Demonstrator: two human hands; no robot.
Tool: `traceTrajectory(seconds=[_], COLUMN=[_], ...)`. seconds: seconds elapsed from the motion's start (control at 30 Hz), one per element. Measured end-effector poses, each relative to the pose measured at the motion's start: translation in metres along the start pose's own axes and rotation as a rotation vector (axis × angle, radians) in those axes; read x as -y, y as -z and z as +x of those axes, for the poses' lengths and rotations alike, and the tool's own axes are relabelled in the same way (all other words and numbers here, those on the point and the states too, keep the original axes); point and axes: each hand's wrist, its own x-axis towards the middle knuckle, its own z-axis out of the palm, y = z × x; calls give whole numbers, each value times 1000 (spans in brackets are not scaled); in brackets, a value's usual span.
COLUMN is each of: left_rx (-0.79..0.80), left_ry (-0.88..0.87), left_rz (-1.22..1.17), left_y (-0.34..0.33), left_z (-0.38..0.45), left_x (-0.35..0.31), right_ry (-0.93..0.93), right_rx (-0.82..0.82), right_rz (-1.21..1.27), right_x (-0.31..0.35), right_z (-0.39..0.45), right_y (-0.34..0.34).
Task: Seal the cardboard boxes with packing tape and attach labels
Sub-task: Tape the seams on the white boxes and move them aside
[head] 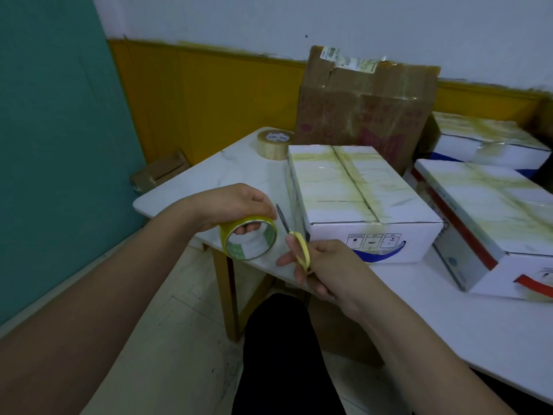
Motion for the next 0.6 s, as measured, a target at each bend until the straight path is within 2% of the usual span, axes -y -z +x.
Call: traceTrajectory(seconds=[0.17,0.3,0.43,0.53,0.6], left_rx=[-92,-121,-246,-320,-322], left_ry=[-51,-99,-148,-150,-139], left_rz=[6,52,1,-43,-61], left_y=[13,13,6,3,-2], left_z=[-21,-33,-34,-34,-35], left_x=[-9,-31,-52,-57,-55], right_ry=[-25,-56,64,216,291], right_rx=[79,170,15,-209,-296], right_rz=[-65,56,105,-152,-269], right_x=[13,27,44,54,60], right_z=[-1,-7,-11,-10,-6], right_y=[-12,-11,9,28,42])
